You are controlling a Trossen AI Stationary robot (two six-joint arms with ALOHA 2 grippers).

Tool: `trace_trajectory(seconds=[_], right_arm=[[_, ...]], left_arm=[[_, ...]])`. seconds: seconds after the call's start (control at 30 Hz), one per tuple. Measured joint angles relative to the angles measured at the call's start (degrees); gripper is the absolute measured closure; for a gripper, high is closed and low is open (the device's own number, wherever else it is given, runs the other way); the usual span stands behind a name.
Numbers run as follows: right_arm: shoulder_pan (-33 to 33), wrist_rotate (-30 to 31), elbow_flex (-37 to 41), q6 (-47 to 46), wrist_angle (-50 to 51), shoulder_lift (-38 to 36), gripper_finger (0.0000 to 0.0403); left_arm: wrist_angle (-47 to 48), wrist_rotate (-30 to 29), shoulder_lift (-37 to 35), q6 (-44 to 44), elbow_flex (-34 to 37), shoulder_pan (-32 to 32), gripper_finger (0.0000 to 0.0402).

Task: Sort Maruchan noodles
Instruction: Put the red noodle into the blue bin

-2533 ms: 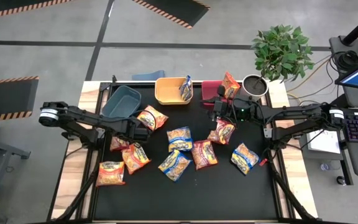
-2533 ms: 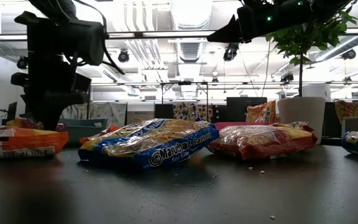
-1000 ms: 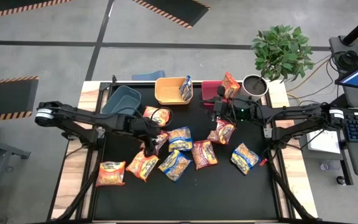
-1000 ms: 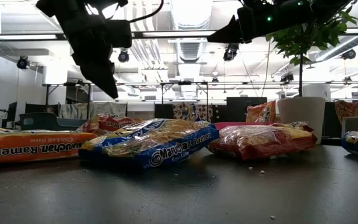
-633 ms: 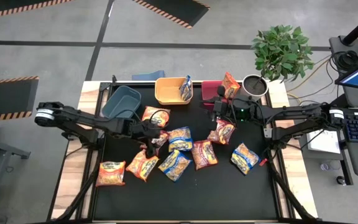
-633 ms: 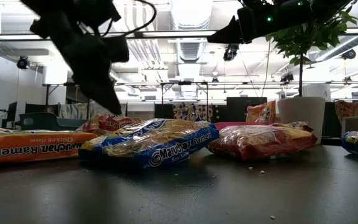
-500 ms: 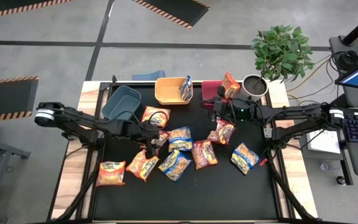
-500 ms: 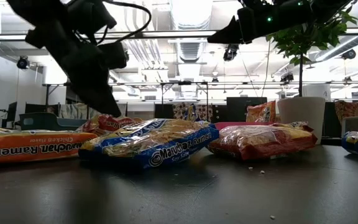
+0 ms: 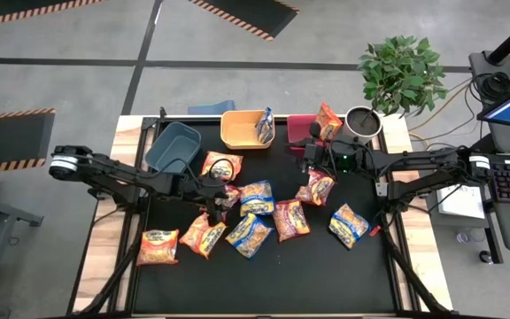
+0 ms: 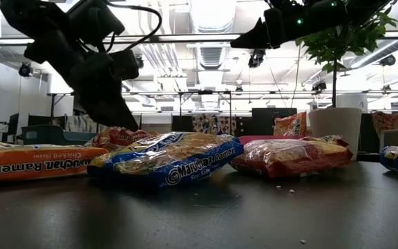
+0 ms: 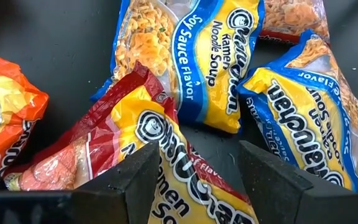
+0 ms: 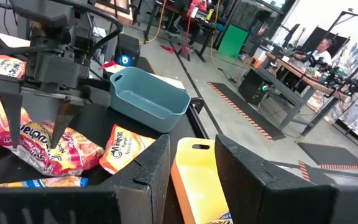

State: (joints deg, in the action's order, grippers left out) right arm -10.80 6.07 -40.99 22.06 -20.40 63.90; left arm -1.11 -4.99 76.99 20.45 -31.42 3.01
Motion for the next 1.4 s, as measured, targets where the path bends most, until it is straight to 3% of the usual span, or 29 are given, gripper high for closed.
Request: trace_trajectory(seconds=[0.47,0.63,0.77,1.03,1.27,1.4], right_arm=[[-0.01,-0.01,0.00,0.00,0.02,0.00,0.0287],[-0.01,-0.01,0.00,0.00,0.02,0.00,0.0287],[0.00,-0.02,0.00,0.00,0.02,0.00,0.0287],[0.00,0.00,-0.02,0.00,0.02,0.00,0.0287],[0.01,0.00,-0.02,-0.36,0.01,0.00,0.0287],[0.00,0.00,-0.02,-0.52,0.04,0.00,0.0287]], left_arm=[[5.89,1.66,-8.14,-1.53,-1.56,0.00,0.0203],[12.48,1.93,-12.26,-0.99,-1.53,0.00,0.0203],[15.68,-2.63,-13.51,2.13,0.21,0.05,0.0203],[4.13,-4.37,-8.91,6.22,5.89,1.26,0.0203],[2.06,-2.50,-1.65,6.71,4.55,1.31,0.0203],[3.17,-1.52,-1.77,5.46,2.78,1.31,0.0203]])
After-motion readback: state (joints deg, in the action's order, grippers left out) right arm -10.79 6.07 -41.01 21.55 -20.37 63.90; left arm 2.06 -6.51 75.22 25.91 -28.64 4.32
